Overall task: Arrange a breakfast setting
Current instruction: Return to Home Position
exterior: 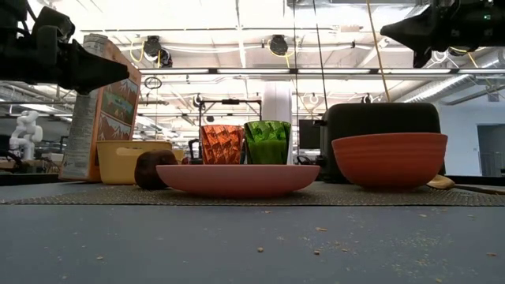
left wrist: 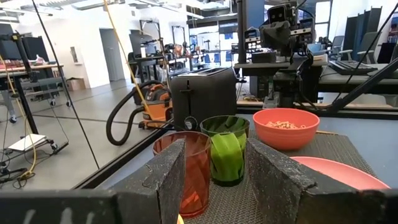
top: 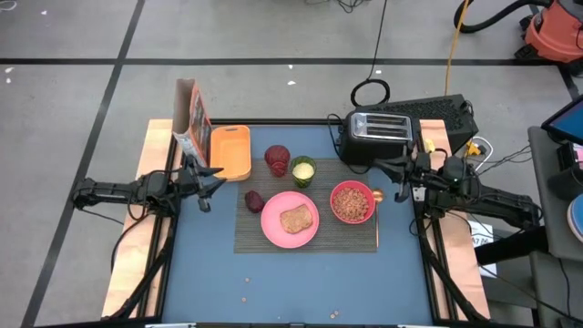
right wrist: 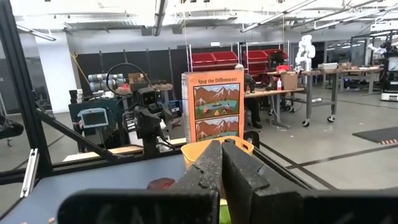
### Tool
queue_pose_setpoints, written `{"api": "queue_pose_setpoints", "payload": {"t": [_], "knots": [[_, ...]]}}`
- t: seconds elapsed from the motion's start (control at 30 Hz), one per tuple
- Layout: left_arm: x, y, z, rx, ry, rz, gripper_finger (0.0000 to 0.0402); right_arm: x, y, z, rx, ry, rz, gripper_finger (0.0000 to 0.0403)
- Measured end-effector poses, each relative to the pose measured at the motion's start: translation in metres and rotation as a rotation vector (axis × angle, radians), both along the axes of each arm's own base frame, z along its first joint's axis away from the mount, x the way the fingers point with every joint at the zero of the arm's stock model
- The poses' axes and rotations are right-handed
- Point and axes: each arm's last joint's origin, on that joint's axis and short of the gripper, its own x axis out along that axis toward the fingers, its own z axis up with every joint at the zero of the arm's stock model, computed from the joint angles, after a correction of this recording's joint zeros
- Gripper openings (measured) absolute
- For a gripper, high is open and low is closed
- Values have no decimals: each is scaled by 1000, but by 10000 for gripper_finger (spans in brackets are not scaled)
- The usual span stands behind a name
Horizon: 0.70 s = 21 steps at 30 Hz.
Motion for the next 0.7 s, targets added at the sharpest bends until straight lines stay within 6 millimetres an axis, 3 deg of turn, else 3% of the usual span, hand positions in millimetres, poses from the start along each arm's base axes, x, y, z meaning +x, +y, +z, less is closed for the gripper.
{"api": "queue_pose_setpoints", "payload": {"t": [0.43,0.7], "knots": [[0,0,0,-7,-2,0,173,4,-1,-48,69,35,6,3],[0,0,0,-7,-2,0,173,3,-1,-57,91,24,9,3]]}}
